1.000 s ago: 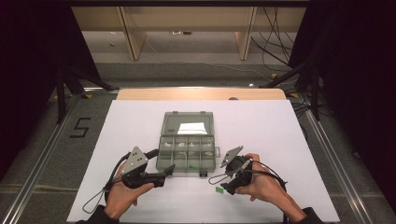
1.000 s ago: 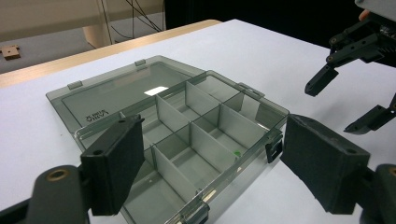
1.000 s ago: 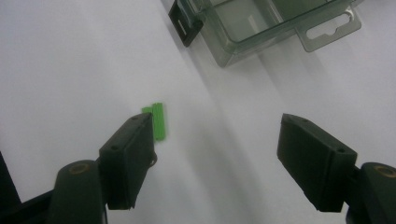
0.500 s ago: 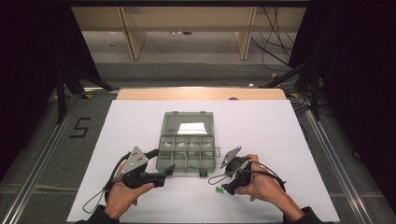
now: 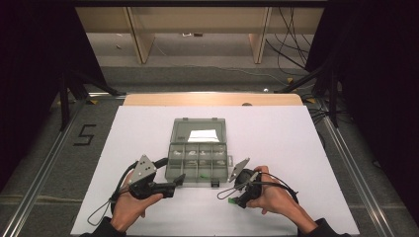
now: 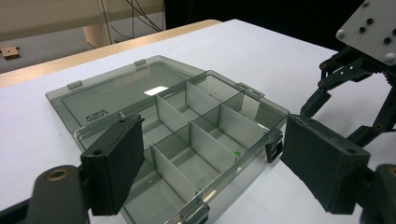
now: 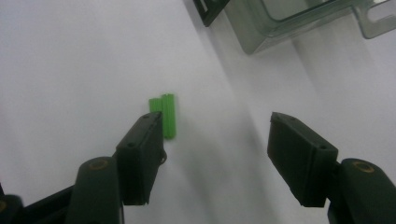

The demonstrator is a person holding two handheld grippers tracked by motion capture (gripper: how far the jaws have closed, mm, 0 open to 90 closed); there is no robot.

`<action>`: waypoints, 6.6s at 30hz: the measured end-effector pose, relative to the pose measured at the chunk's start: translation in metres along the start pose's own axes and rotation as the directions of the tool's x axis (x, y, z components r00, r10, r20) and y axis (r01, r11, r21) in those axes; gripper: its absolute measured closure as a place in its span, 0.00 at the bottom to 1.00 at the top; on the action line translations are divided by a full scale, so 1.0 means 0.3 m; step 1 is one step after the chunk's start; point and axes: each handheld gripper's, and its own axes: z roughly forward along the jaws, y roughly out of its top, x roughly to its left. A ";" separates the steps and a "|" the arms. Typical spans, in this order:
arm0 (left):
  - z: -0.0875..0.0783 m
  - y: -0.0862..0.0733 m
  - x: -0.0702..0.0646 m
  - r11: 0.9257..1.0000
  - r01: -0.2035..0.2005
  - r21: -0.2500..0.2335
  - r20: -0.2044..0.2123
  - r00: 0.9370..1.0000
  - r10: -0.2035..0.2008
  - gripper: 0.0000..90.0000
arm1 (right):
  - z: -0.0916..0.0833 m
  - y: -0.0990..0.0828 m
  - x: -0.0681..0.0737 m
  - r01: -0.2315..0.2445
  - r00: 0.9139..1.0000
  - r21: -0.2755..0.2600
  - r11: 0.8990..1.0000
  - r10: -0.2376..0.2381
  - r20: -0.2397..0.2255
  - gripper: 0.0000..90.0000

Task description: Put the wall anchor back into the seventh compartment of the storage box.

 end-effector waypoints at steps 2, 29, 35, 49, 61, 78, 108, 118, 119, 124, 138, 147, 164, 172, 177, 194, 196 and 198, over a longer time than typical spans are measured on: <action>0.000 0.000 -0.002 1.000 0.008 0.000 0.000 1.000 -0.008 0.22 | 0.004 0.001 0.001 0.010 1.000 0.001 1.000 -0.010 -0.005 0.45; 0.002 -0.002 -0.002 1.000 0.012 0.004 0.000 1.000 -0.012 0.23 | 0.020 0.027 0.013 0.062 0.996 0.006 0.998 -0.062 -0.062 0.68; 0.001 -0.001 -0.003 1.000 0.011 0.005 -0.003 1.000 -0.011 0.23 | 0.031 0.036 0.020 0.079 0.994 0.025 0.997 -0.077 -0.078 0.73; 0.004 -0.002 -0.002 1.000 0.013 0.001 0.003 1.000 -0.013 0.23 | 0.034 0.052 0.027 0.099 0.990 0.045 0.994 -0.094 -0.103 0.91; 0.001 0.001 0.001 1.000 -0.007 0.001 0.000 1.000 0.007 0.23 | 0.033 0.056 0.033 0.105 0.990 0.056 0.993 -0.099 -0.096 0.94; 0.001 0.001 -0.001 1.000 0.007 -0.001 -0.007 1.000 -0.007 0.23 | -0.065 0.080 0.007 0.098 0.993 -0.039 0.994 -0.100 -0.056 0.94; 0.001 0.001 0.001 1.000 0.005 -0.004 -0.008 1.000 -0.005 0.23 | -0.116 0.240 -0.022 0.121 0.993 -0.164 0.979 -0.121 0.006 0.94; 0.001 0.001 0.000 1.000 0.003 -0.008 -0.007 1.000 -0.003 0.23 | -0.092 0.308 -0.037 0.127 0.992 -0.203 0.971 -0.126 0.017 0.94; 0.001 0.001 0.000 1.000 0.006 -0.012 -0.006 1.000 -0.006 0.23 | -0.086 0.314 -0.038 0.123 0.992 -0.205 0.971 -0.122 0.018 0.94; -0.002 0.001 0.000 1.000 0.006 -0.007 -0.009 1.000 -0.006 0.23 | -0.060 0.337 -0.042 0.117 0.993 -0.205 0.972 -0.114 0.025 0.94; 0.000 0.002 0.001 1.000 0.000 -0.014 -0.001 1.000 0.000 0.23 | 0.005 0.342 -0.056 0.114 0.993 -0.178 0.977 -0.108 0.042 0.94; 0.000 0.002 0.001 1.000 0.008 -0.014 -0.002 1.000 -0.008 0.23 | 0.038 0.340 -0.058 0.105 0.994 -0.166 0.980 -0.102 0.026 0.94; -0.004 0.003 0.001 1.000 0.009 -0.009 -0.010 1.000 -0.009 0.23 | 0.022 0.341 -0.051 0.076 0.997 -0.208 0.975 -0.069 0.042 0.67; -0.005 0.005 0.007 1.000 -0.019 -0.013 -0.008 1.000 0.019 0.23 | -0.024 0.335 -0.041 0.044 0.998 -0.240 0.970 -0.035 0.042 0.50; -0.007 0.004 0.001 1.000 0.003 -0.012 -0.012 1.000 -0.004 0.23 | -0.046 0.330 -0.031 0.048 0.998 -0.253 0.966 -0.036 0.051 0.46; -0.006 0.004 0.001 1.000 0.006 -0.013 -0.015 1.000 -0.007 0.23 | -0.139 0.233 -0.008 0.016 0.998 -0.262 0.965 0.000 0.061 0.31; -0.006 0.004 0.002 1.000 0.009 -0.013 -0.016 1.000 -0.009 0.23 | -0.141 0.216 -0.010 0.019 0.997 -0.260 0.965 0.000 0.071 0.31; -0.006 0.004 0.003 1.000 0.006 -0.013 -0.016 1.000 -0.006 0.23 | -0.145 0.202 -0.011 0.010 0.998 -0.250 0.968 0.007 0.065 0.31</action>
